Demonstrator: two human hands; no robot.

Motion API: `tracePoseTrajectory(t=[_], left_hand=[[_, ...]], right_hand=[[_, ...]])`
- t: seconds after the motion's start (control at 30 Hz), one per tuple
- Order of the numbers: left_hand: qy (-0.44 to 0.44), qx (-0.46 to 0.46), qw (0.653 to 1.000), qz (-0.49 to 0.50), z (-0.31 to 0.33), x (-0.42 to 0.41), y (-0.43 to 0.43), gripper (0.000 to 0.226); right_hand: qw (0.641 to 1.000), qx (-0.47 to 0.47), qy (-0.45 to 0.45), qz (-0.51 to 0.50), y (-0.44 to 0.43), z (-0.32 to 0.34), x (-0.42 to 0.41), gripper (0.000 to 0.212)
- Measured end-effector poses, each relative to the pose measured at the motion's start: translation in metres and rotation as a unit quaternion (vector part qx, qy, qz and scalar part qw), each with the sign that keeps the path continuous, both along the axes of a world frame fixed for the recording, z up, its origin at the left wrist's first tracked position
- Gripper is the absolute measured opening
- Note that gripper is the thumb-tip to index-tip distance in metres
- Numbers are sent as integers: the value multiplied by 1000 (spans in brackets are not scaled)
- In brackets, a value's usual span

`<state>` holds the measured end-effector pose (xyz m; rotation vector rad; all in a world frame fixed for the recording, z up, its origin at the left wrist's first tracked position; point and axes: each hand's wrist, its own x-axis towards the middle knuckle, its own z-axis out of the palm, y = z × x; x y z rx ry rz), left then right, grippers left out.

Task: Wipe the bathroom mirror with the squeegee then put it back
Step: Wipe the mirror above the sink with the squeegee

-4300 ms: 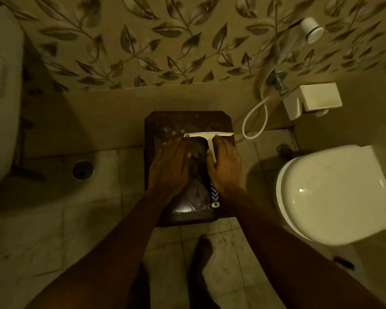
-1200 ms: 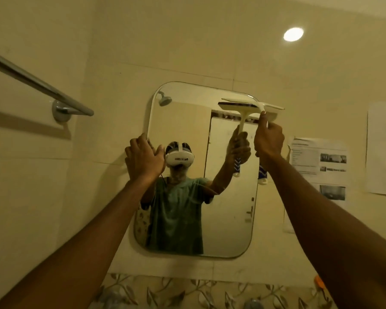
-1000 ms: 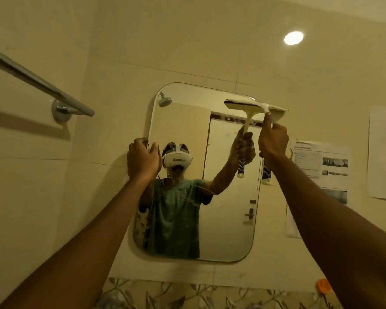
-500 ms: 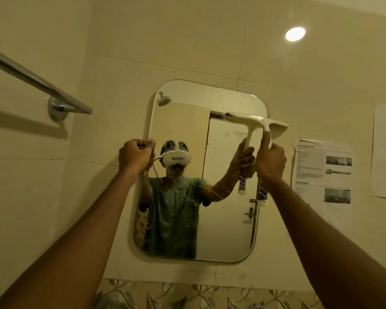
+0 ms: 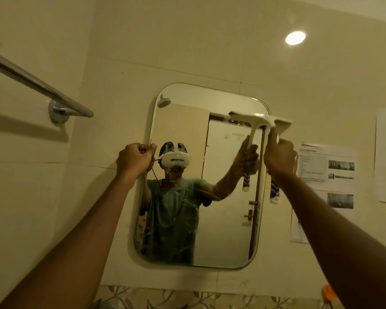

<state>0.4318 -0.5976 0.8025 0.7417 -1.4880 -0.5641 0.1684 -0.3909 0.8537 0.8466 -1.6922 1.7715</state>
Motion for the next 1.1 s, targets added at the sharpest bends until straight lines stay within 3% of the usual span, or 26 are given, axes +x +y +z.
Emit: tracePoseTrajectory(t=[0.2, 0.33, 0.53, 0.73, 0.93, 1.1], left_hand=[[6, 7, 1000, -3, 0, 3, 2, 35], [12, 7, 1000, 12, -2, -1, 3, 35], [-3, -14, 999, 40, -6, -9, 0, 38], [-12, -22, 998, 62, -8, -11, -1, 46], [-1, -18, 997, 72, -10, -17, -5, 46], [2, -14, 997, 75, -10, -17, 0, 45]], right_hand=[[999, 28, -9, 25, 6, -47, 1, 64], [996, 69, 38, 46, 26, -17, -1, 55], [991, 58, 87, 85, 40, 43, -1, 35], [988, 110, 99, 46, 33, 69, 2, 45], [977, 129, 170, 11, 24, 31, -3, 42], [976, 132, 169, 23, 24, -39, 2, 41]])
